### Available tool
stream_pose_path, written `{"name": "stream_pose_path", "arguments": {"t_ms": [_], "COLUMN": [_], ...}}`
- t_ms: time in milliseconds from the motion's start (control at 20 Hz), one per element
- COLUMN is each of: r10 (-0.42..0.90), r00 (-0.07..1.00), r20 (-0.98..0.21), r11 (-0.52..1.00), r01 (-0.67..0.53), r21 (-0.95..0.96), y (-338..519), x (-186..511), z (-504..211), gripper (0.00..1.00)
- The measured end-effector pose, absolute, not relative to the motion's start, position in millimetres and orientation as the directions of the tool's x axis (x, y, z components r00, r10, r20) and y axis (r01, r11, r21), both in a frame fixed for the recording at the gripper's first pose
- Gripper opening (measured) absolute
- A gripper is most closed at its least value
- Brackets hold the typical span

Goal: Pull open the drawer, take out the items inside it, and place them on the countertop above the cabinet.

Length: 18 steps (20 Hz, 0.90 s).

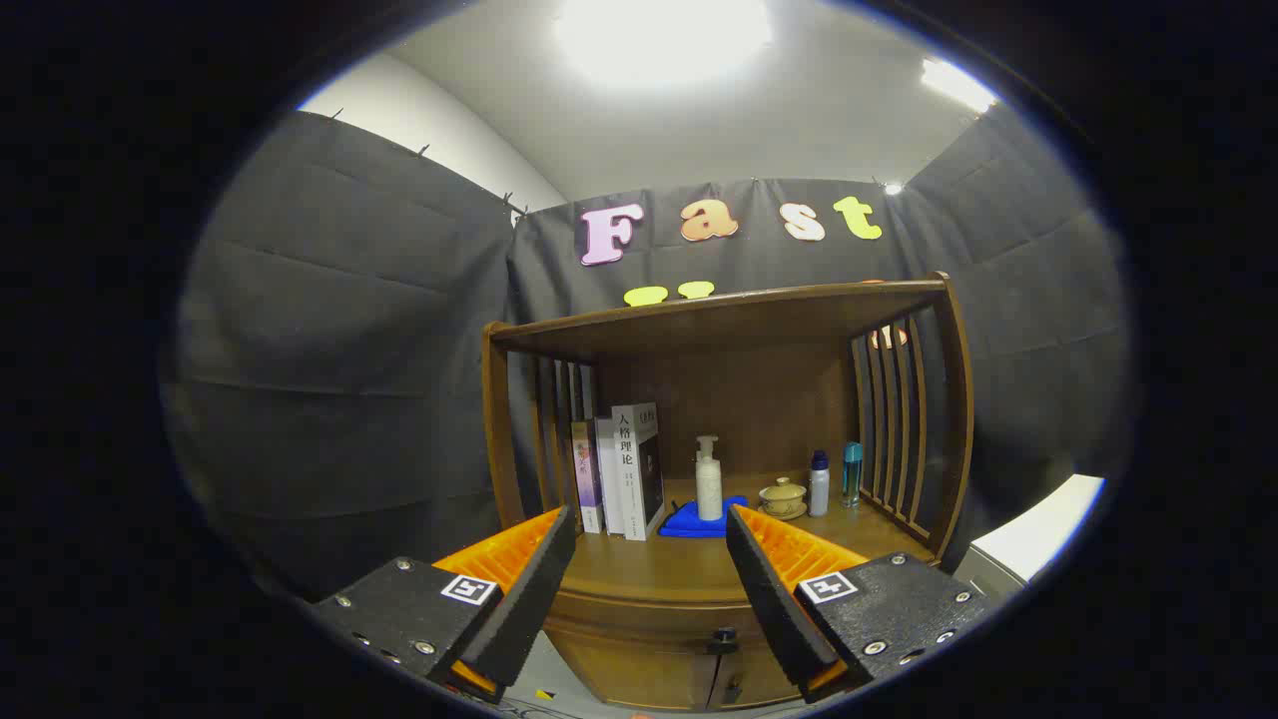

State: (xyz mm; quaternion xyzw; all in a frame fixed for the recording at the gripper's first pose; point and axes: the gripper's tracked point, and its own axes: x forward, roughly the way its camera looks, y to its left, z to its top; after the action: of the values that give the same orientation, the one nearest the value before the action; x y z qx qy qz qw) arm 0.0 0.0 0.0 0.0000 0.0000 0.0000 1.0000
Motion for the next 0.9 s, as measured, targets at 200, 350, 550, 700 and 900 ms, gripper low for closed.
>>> {"name": "stream_pose_path", "arguments": {"t_ms": [200,350,550,700,900], "r10": [0.008,0.007,-0.023,-0.021,-0.031], "r00": [1.000,1.000,1.000,1.000,1.000], "r20": [-0.018,0.017,0.010,-0.011,0.004], "r11": [1.000,1.000,0.999,0.998,0.999], "r01": [-0.008,-0.007,0.024,0.021,0.031], "r21": [0.000,0.004,-0.040,-0.062,-0.041], "y": [3.7,5.3,0.4,1.3,0.6], "x": [1.8,1.0,2.5,3.0,2.5], "z": [-8.2,1.9,-3.4,-9.4,-3.8], "gripper": [0.94,0.94,0.94,0.94,0.94]}}
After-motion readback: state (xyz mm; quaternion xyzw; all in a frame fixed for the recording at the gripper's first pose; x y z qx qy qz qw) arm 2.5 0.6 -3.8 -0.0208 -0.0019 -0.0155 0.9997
